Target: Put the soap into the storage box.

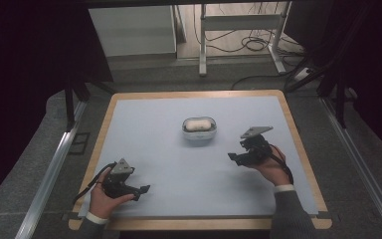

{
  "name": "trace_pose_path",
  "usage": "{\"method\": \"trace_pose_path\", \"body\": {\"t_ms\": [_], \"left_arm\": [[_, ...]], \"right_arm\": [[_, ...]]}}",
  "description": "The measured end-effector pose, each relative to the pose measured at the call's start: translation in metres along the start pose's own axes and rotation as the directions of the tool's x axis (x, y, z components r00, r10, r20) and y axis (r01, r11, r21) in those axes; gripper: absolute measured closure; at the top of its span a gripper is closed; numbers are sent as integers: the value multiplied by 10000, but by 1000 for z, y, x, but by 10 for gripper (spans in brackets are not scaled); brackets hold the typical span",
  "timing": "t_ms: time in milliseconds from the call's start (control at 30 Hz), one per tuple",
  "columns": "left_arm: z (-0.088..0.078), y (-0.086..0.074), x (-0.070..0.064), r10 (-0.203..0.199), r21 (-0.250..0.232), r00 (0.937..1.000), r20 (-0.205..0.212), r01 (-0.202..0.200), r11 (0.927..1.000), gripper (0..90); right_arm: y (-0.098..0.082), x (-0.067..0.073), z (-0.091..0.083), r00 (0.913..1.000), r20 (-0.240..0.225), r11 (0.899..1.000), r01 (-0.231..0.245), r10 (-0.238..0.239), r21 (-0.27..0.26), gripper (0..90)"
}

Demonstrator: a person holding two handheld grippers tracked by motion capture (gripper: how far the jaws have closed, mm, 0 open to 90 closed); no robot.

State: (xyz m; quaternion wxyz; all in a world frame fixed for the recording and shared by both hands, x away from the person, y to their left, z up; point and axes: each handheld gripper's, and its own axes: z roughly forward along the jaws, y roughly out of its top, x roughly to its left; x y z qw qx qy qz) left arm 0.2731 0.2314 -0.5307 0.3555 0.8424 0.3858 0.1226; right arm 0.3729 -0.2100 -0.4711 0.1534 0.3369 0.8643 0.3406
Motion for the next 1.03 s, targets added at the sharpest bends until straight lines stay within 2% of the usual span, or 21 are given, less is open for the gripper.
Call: {"method": "trace_pose_path", "body": {"t_ms": [33,67,267,400,433,533,767,1033], "left_arm": [[0,0,0,0,0,10000,0,0,10000,85],[-1,0,0,-5,-5,10000,-18,5,10000,85],[1,0,0,75,110,9999,-79,-75,9999,84],[0,0,1,68,69,9999,-139,-67,10000,85],[-1,0,1,31,50,9999,-155,-31,10000,85],[-2,0,2,50,25,9999,-162,-49,10000,85],[0,-1,2,172,117,9997,-197,-170,9998,84],[-2,0,3,128,14,9998,-166,-128,9999,84]], "right_arm": [[0,0,0,10000,0,10000,0,0,0,310],[-14,-1,-3,9994,206,9996,-274,275,-23,301],[-45,-3,-8,9952,460,9962,-852,860,-187,288],[-59,-3,-7,9927,417,9929,-1119,1135,-400,289],[-65,-4,-5,9931,627,9951,-989,992,-81,287],[-67,-6,-7,9905,585,9919,-1230,1246,-302,288],[-65,-3,-5,9923,725,9944,-972,1001,-424,285],[-65,-3,-3,9916,709,9931,-1044,1080,-528,285]]}}
